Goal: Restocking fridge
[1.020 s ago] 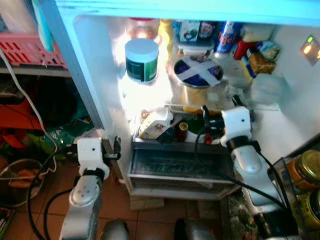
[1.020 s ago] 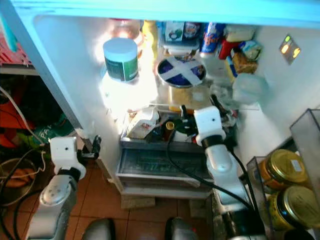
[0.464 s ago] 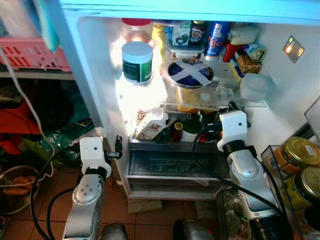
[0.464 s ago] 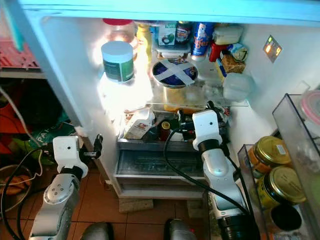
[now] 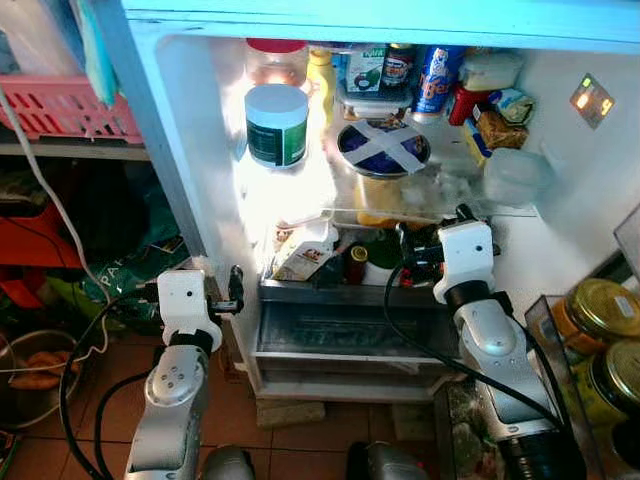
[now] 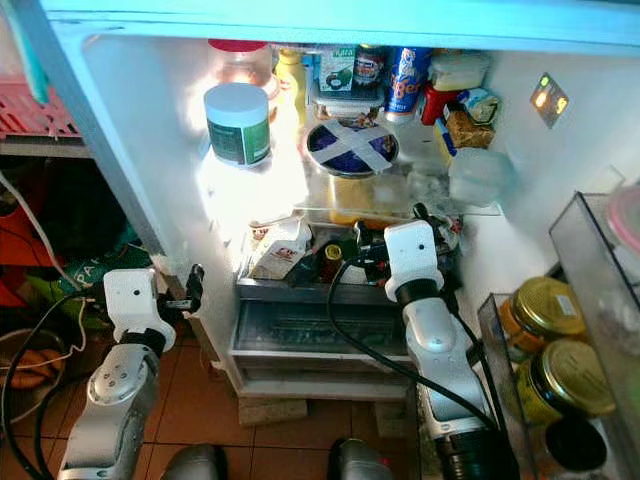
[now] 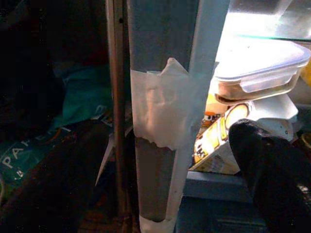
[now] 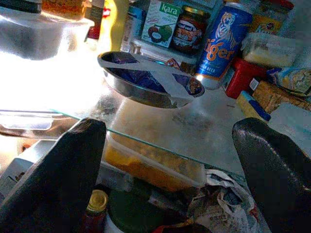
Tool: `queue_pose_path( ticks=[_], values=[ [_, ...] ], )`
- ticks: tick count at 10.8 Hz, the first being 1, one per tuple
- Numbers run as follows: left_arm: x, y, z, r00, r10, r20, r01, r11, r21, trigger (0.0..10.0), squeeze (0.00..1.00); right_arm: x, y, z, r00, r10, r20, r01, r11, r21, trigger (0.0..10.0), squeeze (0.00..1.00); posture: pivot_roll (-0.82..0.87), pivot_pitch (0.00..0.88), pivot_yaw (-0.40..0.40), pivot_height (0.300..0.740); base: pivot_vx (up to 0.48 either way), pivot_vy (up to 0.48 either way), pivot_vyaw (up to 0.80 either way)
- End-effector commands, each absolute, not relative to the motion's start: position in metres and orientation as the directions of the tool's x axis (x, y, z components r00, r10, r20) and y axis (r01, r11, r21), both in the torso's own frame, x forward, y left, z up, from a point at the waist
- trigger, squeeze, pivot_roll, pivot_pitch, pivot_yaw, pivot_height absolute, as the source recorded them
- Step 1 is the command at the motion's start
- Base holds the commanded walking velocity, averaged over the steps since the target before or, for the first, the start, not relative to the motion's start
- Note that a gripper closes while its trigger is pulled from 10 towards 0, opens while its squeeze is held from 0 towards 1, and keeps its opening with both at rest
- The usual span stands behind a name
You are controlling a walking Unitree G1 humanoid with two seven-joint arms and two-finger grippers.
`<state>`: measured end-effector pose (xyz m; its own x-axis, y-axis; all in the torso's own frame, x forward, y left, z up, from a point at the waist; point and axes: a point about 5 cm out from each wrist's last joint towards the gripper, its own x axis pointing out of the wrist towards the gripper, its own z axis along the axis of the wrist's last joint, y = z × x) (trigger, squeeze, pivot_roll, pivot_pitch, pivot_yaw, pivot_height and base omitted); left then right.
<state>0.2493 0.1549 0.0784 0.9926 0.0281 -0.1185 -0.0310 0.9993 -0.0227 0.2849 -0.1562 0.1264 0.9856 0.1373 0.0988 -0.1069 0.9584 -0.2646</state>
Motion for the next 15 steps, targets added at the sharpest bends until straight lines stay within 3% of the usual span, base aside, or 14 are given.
queue_pose_path(
  ticks=[1, 8, 15],
  values=[
    [0.2501, 0.1553, 0.077, 0.992, 0.034, -0.124, -0.037, 0.999, -0.023, 10.0, 0.0, 0.285, -0.1585, 0.1304, 0.985, 0.135, 0.105, -0.102, 0.957, -0.271, 10.0, 1.0, 0.02, 0.067, -0.019, 0.74, 0.0, 0.0, 0.0],
    [0.2503, 0.1555, 0.0758, 0.991, 0.03, -0.13, -0.033, 0.999, -0.022, 10.0, 0.0, 0.2854, -0.157, 0.1303, 0.985, 0.142, 0.1, -0.11, 0.955, -0.275, 10.0, 1.0, 0.01, 0.074, -0.014, 0.74, -0.367, 0.0, 0.0],
    [0.2511, 0.1568, 0.0761, 0.991, 0.037, -0.127, -0.04, 0.999, -0.022, 10.0, 0.0, 0.2871, -0.1586, 0.1321, 0.985, 0.136, 0.108, -0.1, 0.952, -0.291, 10.0, 1.0, 0.02, 0.078, -0.015, 0.74, 0.0, 0.0, 0.0]
  ],
)
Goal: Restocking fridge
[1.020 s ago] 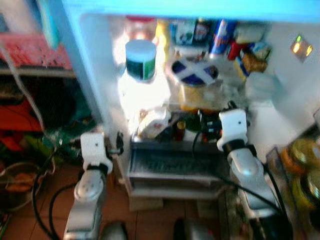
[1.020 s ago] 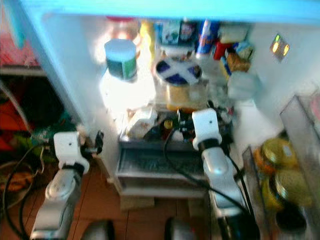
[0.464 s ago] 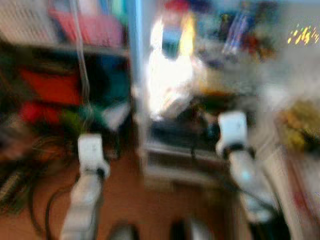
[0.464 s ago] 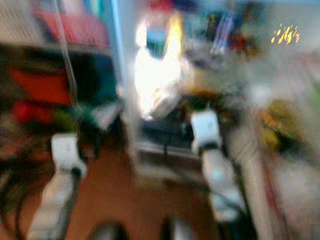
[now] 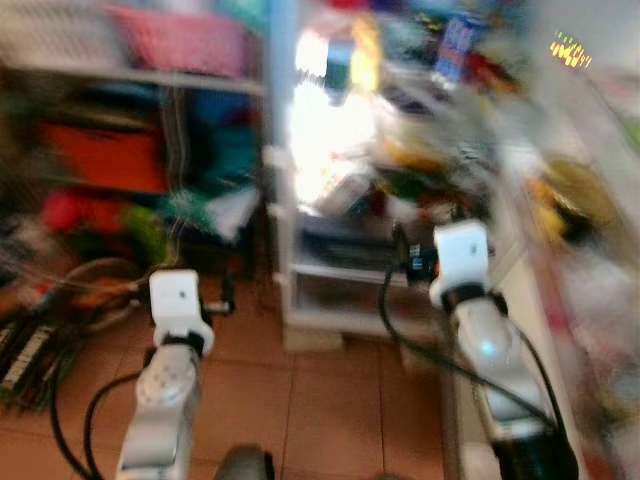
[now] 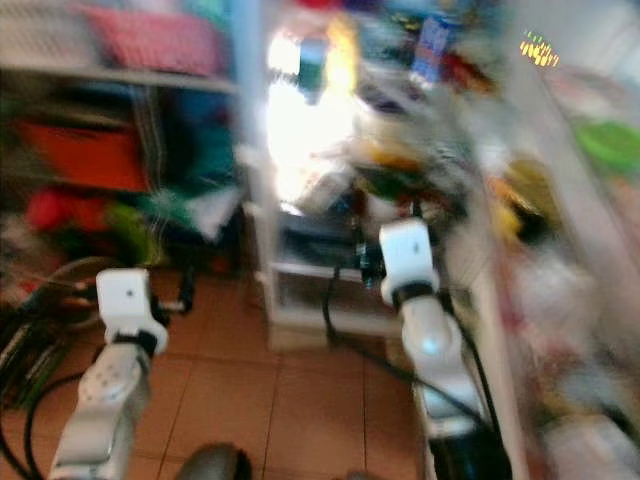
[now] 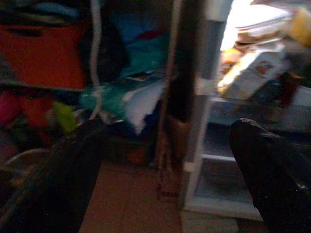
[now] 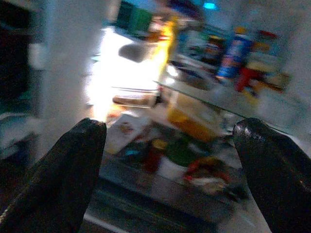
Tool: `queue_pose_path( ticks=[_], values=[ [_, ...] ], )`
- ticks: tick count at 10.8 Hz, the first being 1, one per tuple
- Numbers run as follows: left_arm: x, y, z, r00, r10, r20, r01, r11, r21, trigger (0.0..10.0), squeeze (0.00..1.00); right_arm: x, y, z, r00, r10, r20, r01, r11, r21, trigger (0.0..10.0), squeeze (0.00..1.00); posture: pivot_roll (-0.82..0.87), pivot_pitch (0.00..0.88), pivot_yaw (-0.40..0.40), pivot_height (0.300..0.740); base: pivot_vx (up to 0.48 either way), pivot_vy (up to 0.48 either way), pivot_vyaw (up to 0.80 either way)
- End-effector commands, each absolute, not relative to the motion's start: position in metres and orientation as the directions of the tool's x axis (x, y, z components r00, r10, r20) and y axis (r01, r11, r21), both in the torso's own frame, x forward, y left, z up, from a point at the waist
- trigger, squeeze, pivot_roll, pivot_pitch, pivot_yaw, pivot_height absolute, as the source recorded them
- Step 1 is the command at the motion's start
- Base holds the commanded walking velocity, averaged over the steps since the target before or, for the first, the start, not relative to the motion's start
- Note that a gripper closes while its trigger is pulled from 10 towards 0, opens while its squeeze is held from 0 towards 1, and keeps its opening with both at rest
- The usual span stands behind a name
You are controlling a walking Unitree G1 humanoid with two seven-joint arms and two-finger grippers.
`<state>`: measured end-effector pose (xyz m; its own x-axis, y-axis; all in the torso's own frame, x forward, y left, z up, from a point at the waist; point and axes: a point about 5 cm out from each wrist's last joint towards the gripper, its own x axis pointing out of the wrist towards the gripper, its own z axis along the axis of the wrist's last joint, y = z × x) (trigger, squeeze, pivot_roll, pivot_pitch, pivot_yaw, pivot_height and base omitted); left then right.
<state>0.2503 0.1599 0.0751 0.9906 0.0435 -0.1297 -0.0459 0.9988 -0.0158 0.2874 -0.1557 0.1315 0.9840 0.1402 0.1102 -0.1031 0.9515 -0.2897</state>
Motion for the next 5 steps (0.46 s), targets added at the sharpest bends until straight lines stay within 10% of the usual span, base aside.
queue_pose_path(
  ticks=[1, 5],
  values=[
    [0.2507, 0.1573, 0.0766, 0.992, 0.038, -0.124, -0.041, 0.999, -0.021, 10.0, 0.0, 0.2886, -0.1618, 0.1341, 0.986, 0.112, 0.12, -0.069, 0.946, -0.315, 10.0, 0.98, 0.02, 0.078, -0.015, 0.74, 0.0, 0.0, 0.0],
    [0.2505, 0.1591, 0.0764, 0.991, 0.042, -0.128, -0.044, 0.999, -0.014, 10.0, 0.0, 0.2903, -0.1638, 0.1327, 0.988, 0.101, 0.114, -0.06, 0.946, -0.318, 10.0, 0.81, 0.02, 0.075, -0.015, 0.74, -0.135, 0.0, 0.0]
  ],
)
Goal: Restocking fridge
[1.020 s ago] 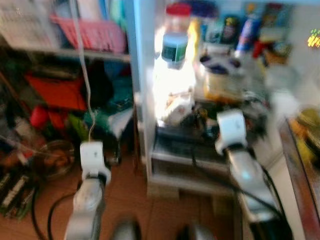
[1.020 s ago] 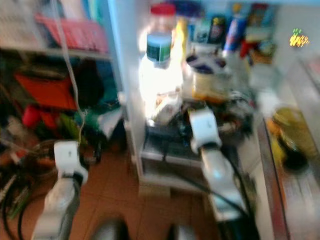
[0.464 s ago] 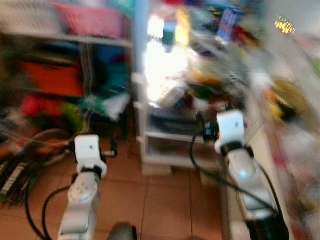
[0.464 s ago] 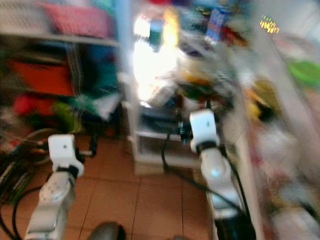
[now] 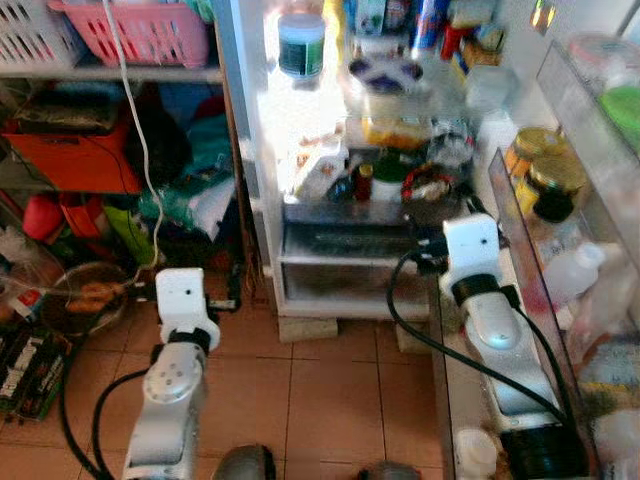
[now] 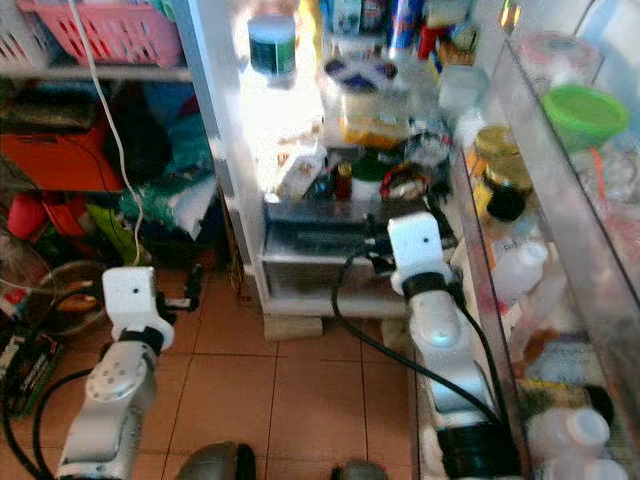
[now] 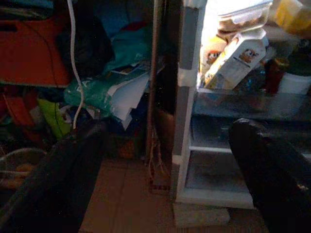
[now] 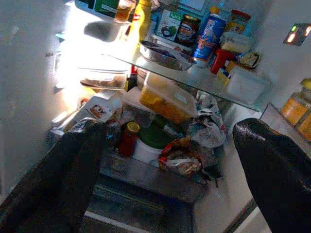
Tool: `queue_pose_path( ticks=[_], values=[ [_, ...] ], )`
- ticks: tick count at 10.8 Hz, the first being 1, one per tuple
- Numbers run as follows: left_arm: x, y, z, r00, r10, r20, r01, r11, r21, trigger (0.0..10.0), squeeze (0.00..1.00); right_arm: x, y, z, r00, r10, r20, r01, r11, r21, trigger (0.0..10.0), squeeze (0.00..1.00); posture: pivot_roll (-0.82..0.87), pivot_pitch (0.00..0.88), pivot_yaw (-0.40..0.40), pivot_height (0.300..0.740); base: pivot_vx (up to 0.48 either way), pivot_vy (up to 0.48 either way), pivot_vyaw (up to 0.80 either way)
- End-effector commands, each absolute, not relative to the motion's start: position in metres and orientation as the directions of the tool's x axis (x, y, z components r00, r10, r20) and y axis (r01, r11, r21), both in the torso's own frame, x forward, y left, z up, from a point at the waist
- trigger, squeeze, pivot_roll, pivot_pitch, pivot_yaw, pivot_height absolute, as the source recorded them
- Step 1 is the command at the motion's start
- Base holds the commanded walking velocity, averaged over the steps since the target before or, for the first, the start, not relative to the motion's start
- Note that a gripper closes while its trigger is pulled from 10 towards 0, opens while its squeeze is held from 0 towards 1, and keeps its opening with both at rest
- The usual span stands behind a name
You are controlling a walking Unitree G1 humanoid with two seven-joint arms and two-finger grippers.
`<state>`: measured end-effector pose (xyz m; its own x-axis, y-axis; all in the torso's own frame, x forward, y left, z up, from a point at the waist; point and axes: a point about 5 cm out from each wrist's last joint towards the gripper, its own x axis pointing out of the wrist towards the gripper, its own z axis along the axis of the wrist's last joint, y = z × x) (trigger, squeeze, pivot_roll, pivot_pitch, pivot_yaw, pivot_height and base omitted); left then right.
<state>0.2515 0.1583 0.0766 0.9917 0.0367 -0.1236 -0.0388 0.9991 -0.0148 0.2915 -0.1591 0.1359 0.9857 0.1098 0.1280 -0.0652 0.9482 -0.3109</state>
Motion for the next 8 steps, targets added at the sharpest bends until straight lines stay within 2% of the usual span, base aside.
queue_pose_path(
  ticks=[1, 6, 8],
  values=[
    [0.2506, 0.159, 0.0763, 0.991, 0.041, -0.127, -0.043, 0.999, -0.014, 10.0, 0.0, 0.2905, -0.1633, 0.1328, 0.988, 0.102, 0.115, -0.06, 0.946, -0.318, 10.0, 0.8, 0.02, 0.074, -0.015, 0.74, -0.27, 0.0, 0.0],
    [0.2503, 0.1593, 0.0758, 0.99, 0.039, -0.136, -0.041, 0.999, -0.008, 10.0, 0.0, 0.2919, -0.1632, 0.1329, 0.988, 0.105, 0.117, -0.063, 0.947, -0.315, 10.0, 0.81, 0.02, 0.076, -0.011, 0.74, -0.256, 0.0, 0.0],
    [0.2505, 0.1595, 0.0756, 0.99, 0.039, -0.139, -0.04, 0.999, -0.006, 10.0, 0.0, 0.2927, -0.1666, 0.1326, 0.988, 0.098, 0.117, -0.055, 0.946, -0.32, 10.0, 0.81, 0.02, 0.079, -0.01, 0.74, 0.0, 0.0, 0.0]
  ],
)
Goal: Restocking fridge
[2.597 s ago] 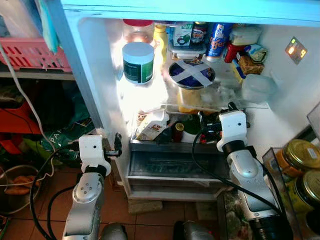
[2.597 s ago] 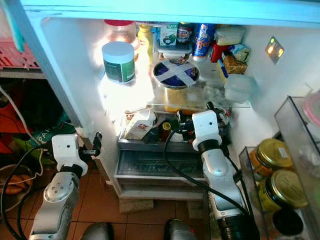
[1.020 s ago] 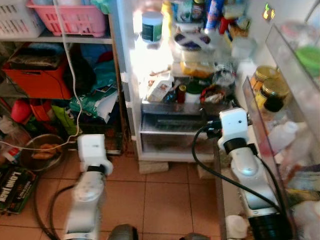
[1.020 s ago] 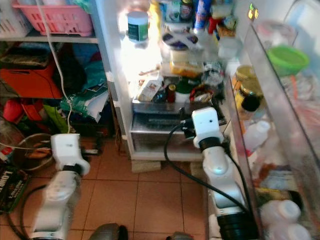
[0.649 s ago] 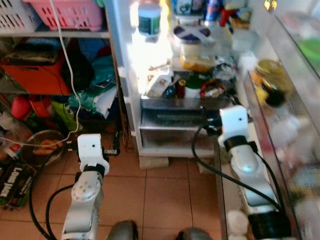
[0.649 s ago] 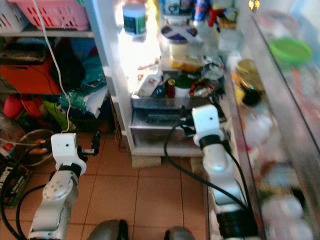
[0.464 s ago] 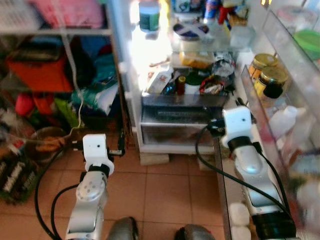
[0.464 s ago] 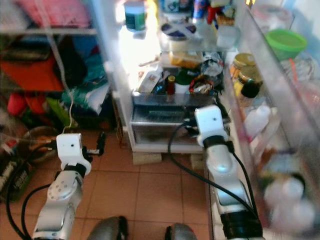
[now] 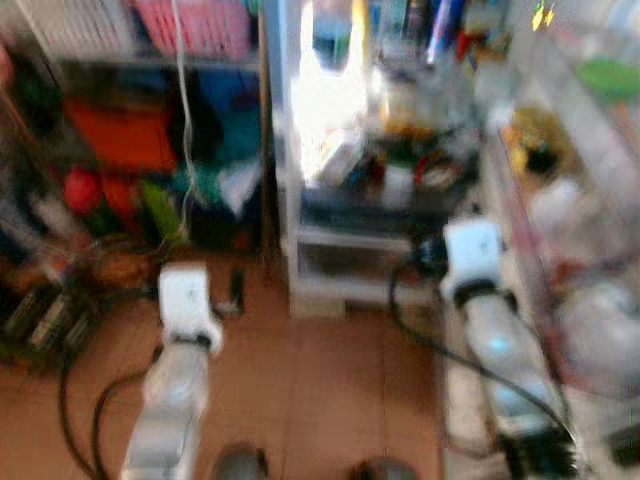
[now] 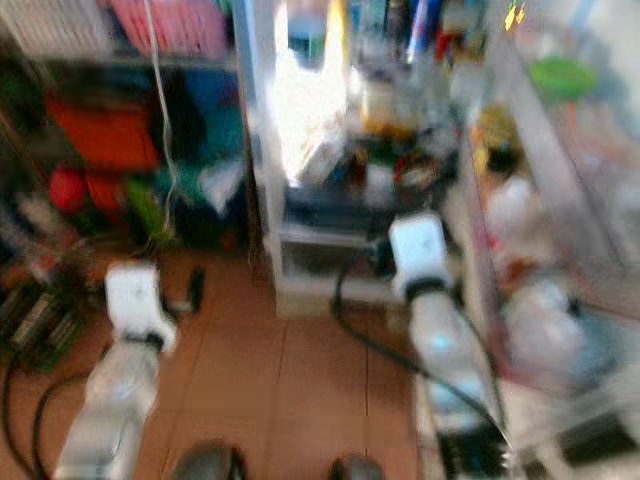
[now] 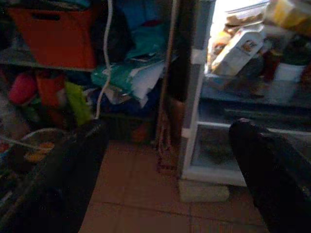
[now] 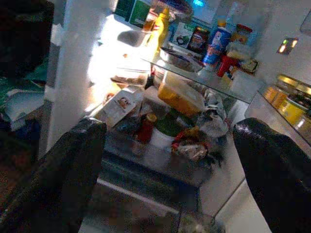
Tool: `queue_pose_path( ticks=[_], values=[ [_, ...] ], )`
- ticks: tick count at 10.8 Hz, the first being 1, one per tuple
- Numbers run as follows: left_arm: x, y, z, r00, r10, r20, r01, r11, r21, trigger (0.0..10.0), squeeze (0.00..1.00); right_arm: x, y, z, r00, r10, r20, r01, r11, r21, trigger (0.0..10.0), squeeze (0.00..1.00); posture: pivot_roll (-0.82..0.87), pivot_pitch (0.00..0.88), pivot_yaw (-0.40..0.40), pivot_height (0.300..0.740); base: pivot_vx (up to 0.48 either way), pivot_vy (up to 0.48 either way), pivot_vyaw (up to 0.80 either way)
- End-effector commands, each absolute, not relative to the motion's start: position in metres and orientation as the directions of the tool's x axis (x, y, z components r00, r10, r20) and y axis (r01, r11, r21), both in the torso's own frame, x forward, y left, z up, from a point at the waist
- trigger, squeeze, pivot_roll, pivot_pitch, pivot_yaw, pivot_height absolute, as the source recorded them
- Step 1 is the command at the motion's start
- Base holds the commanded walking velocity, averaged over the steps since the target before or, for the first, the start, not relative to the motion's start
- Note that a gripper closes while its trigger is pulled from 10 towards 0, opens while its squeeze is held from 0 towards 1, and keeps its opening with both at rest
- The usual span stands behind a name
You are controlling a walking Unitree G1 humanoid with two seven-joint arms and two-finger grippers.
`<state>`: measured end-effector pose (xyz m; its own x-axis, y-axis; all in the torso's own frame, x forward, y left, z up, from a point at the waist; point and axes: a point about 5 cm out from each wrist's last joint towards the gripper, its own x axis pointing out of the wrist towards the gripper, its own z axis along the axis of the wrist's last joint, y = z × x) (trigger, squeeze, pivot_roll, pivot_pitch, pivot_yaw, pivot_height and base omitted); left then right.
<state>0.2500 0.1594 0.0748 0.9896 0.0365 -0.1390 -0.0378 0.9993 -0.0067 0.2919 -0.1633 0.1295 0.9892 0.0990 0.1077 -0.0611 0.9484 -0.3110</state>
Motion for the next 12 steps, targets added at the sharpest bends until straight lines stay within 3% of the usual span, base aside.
queue_pose_path(
  ticks=[1, 4, 7, 12],
  values=[
    [0.251, 0.16, 0.074, 0.987, 0.042, -0.152, -0.042, 0.999, 0.0, 10.0, 0.0, 0.294, -0.168, 0.133, 0.988, 0.093, 0.12, -0.049, 0.945, -0.323, 10.0, 0.8, 0.02, 0.079, -0.009, 0.74, -0.247, 0.0, 0.0],
    [0.251, 0.161, 0.075, 0.989, 0.043, -0.142, -0.043, 0.999, 0.001, 10.0, 0.0, 0.298, -0.202, 0.141, 0.976, -0.11, 0.185, 0.179, 0.892, -0.414, 10.0, 0.8, 0.02, 0.079, -0.006, 0.74, 0.0, 0.0, 0.0],
    [0.251, 0.162, 0.076, 0.988, 0.051, -0.144, -0.053, 0.999, -0.012, 10.0, 0.0, 0.296, -0.21, 0.131, 0.983, -0.133, 0.129, 0.173, 0.911, -0.374, 10.0, 0.77, 0.02, 0.083, -0.005, 0.74, 0.0, 0.0, 0.0],
    [0.251, 0.161, 0.075, 0.988, 0.039, -0.151, -0.04, 0.999, -0.005, 10.0, 0.0, 0.295, -0.201, 0.128, 0.987, -0.097, 0.129, 0.138, 0.921, -0.365, 10.0, 0.76, 0.02, 0.09, -0.001, 0.74, -0.284, 0.0, 0.0]
  ],
)
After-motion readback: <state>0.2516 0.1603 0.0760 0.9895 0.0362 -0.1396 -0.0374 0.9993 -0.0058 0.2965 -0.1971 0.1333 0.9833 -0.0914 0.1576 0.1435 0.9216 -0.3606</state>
